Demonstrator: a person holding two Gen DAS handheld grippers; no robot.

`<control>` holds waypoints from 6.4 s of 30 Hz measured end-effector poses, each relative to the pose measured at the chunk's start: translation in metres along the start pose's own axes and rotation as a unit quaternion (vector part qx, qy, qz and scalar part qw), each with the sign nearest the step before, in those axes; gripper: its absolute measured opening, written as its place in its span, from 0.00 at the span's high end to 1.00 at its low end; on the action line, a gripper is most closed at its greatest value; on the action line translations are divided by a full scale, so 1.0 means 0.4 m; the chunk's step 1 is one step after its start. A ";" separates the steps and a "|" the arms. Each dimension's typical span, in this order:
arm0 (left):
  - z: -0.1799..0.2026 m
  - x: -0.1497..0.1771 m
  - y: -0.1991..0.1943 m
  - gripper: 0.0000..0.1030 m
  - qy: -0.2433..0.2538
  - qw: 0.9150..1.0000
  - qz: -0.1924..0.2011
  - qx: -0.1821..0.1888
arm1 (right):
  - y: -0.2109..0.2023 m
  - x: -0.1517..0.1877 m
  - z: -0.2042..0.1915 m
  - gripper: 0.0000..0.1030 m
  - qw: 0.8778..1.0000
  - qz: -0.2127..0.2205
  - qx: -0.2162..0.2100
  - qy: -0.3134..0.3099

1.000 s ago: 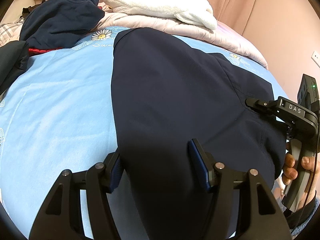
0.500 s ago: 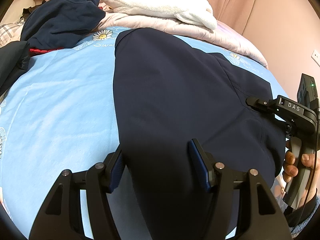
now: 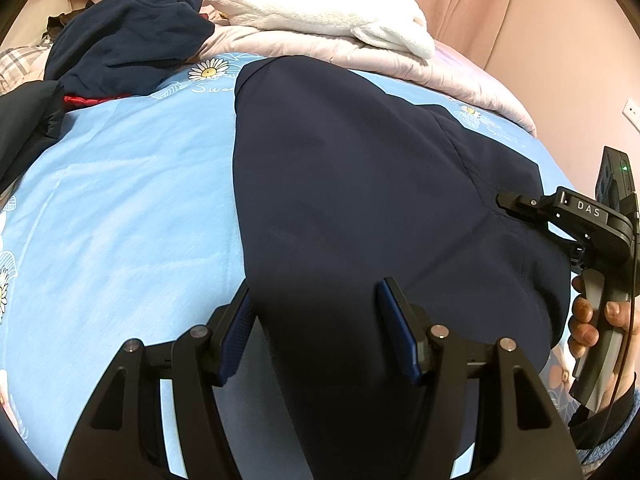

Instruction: Fold large clothes

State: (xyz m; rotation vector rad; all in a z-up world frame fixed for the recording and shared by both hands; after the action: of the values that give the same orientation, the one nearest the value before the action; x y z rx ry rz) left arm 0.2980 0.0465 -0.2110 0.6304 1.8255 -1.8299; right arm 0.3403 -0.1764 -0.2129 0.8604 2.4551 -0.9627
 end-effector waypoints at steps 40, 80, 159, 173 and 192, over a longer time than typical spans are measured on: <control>-0.054 0.026 -0.025 0.37 0.004 1.000 -0.007 -0.023 | -0.028 0.016 0.013 0.48 1.000 -0.004 0.011 0.013; -0.063 -0.156 -0.008 0.38 -0.039 0.999 0.022 -0.006 | -0.152 0.076 -0.135 0.52 0.979 0.004 -0.008 -0.204; 0.007 0.077 -0.343 0.01 0.008 0.996 0.042 -0.073 | -0.295 0.171 -0.240 0.12 0.971 -0.009 0.081 -0.226; 0.023 0.104 -0.613 0.00 -0.020 0.996 0.065 -0.066 | -0.520 0.211 -0.371 0.01 0.957 0.065 0.108 -0.260; 0.027 0.216 -0.582 0.00 0.003 0.989 0.040 -0.139 | -0.455 0.348 -0.356 0.01 0.957 0.022 0.128 -0.261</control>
State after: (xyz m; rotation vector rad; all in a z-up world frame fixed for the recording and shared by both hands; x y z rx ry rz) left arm 0.0852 0.0344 -0.0830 0.5946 1.9815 -1.4859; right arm 0.1012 -0.1253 -0.0988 0.6298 1.8832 -1.3157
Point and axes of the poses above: each gripper's, at about its wrist camera, not at the fingertips, and y roughly the way its jaws point, z to its right, x to its underside, the point moved 10 cm from there along y, roughly the way its jaws point, and after that the axes turned 13 degrees about -x, right-handed, at the moved point
